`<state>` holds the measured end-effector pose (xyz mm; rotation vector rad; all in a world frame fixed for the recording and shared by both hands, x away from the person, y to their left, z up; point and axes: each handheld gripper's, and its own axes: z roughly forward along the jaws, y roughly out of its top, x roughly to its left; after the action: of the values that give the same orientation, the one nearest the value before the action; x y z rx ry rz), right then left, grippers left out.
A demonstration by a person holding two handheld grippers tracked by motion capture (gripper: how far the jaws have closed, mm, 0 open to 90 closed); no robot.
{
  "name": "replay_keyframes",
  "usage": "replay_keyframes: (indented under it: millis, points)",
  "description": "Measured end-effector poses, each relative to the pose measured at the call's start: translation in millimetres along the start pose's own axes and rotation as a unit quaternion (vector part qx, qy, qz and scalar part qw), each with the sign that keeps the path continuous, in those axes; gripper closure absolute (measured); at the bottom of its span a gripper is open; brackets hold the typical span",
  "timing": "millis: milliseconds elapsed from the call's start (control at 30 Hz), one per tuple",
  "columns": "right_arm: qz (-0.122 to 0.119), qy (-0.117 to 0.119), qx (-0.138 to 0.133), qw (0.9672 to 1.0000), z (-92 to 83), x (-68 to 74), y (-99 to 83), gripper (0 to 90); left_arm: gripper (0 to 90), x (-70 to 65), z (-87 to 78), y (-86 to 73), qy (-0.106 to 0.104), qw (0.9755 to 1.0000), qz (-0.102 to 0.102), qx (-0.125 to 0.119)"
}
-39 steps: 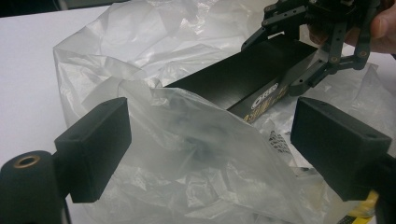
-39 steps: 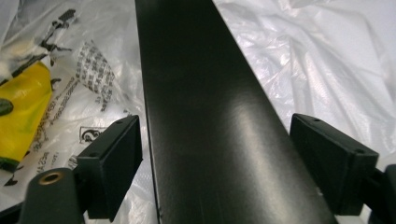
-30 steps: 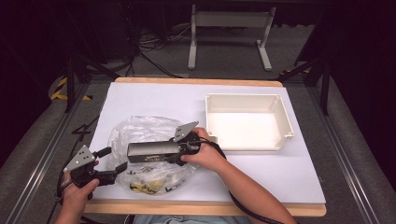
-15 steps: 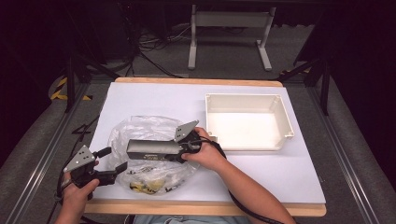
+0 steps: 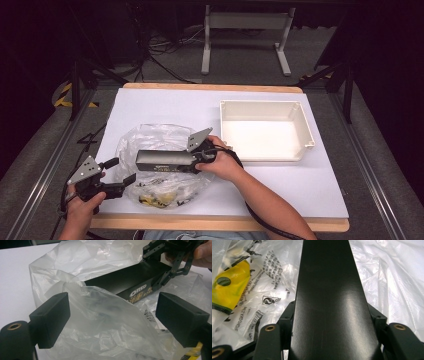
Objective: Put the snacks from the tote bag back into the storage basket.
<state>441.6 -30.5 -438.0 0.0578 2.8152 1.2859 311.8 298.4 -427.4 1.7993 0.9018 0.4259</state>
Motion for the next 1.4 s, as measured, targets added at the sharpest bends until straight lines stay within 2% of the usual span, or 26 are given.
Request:
replay_keyframes:
  millis: [200, 333, 900, 1167, 1400]
  points:
    - [-0.001, 0.011, 0.007, 0.9999, -4.1, 1.6, 6.1, 42.4, 13.3, 0.1, -0.1, 0.0, 0.0, 1.0, 0.0, 0.0]
    - [-0.009, 0.01, 0.008, 0.9999, -9.3, 2.9, 13.1, 42.4, 13.3, 0.0, -0.3, 0.2, 0.0, 1.0, 0.0, -0.001]
    - [-0.045, 0.008, -0.003, 0.999, -52.0, 1.3, 51.7, 42.4, 13.3, 0.3, -1.1, 0.4, 0.003, 1.0, 0.0, -0.002]
    - [-0.053, 0.015, -0.005, 0.9985, -70.5, 3.1, 67.5, 42.4, 13.8, -1.7, -2.2, 1.2, 0.004, 1.0, 0.005, -0.004]
    - [-0.049, 0.016, 0.0, 0.9987, -83.3, 1.6, 74.8, 42.4, 13.8, -1.3, -2.0, 0.3, 0.003, 1.0, 0.001, -0.004]
